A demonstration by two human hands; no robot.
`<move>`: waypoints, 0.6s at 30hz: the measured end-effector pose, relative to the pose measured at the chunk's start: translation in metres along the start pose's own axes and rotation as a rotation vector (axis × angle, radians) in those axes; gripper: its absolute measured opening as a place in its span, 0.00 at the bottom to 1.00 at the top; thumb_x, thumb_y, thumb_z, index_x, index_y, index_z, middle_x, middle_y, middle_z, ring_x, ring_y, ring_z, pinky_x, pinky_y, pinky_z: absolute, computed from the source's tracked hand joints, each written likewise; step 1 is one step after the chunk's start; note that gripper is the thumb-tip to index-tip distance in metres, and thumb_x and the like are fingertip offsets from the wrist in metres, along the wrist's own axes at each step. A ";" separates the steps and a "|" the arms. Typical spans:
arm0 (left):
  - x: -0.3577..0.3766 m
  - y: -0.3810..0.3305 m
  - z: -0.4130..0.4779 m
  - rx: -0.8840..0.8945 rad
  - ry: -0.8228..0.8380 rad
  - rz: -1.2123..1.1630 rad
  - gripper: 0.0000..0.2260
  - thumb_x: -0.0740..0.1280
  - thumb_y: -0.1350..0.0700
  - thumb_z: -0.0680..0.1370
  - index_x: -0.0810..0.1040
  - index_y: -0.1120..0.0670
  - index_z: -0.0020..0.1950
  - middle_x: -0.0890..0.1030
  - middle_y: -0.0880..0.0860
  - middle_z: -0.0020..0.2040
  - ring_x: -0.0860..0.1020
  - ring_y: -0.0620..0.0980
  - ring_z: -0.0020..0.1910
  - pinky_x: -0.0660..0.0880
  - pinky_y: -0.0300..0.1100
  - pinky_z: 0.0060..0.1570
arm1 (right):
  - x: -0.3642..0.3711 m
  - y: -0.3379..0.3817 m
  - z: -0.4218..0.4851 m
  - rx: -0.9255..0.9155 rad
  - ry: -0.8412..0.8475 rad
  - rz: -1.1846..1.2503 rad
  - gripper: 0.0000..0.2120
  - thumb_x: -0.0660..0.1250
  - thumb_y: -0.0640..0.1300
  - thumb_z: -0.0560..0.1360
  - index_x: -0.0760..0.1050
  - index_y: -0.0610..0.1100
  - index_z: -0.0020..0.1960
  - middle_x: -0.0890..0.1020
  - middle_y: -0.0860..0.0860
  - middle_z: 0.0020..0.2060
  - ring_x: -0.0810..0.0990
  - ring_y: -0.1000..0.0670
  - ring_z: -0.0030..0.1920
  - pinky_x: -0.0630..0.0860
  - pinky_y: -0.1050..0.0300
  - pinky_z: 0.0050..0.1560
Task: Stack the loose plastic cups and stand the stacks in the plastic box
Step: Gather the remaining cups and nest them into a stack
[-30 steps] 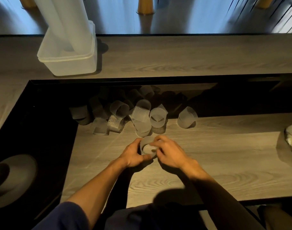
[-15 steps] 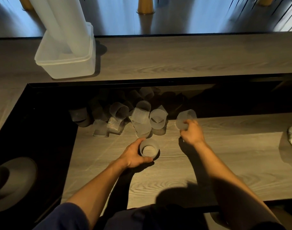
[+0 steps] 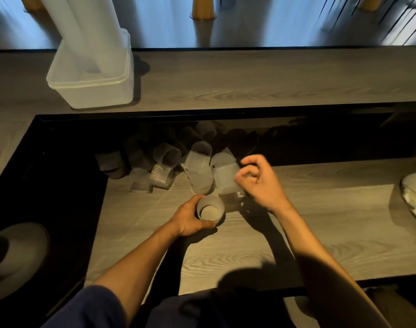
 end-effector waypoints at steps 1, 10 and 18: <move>0.000 0.000 0.000 -0.001 0.001 -0.004 0.40 0.82 0.46 0.62 0.71 0.46 0.71 0.81 0.45 0.58 0.80 0.46 0.58 0.77 0.51 0.64 | 0.009 -0.002 -0.002 0.006 0.098 -0.047 0.15 0.71 0.35 0.77 0.73 0.45 0.61 0.82 0.50 0.43 0.81 0.59 0.36 0.78 0.63 0.39; 0.001 -0.002 -0.001 0.011 0.008 -0.010 0.36 0.82 0.55 0.66 0.72 0.49 0.71 0.80 0.48 0.59 0.79 0.49 0.58 0.79 0.47 0.60 | 0.061 -0.028 -0.019 -0.182 0.315 -0.680 0.16 0.68 0.42 0.80 0.76 0.54 0.66 0.82 0.57 0.49 0.78 0.61 0.44 0.76 0.61 0.48; 0.004 -0.004 0.000 0.043 0.001 -0.018 0.31 0.82 0.56 0.66 0.72 0.47 0.65 0.80 0.45 0.55 0.79 0.47 0.57 0.77 0.42 0.57 | 0.087 -0.027 -0.030 -0.458 0.400 -0.975 0.16 0.69 0.41 0.77 0.74 0.47 0.63 0.82 0.49 0.55 0.82 0.45 0.52 0.75 0.52 0.46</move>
Point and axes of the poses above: each hand's wrist, its own z-axis towards the middle knuckle, its own x-axis out of the palm, y = z × x, the point moved 5 cm from there along z, towards the middle knuckle
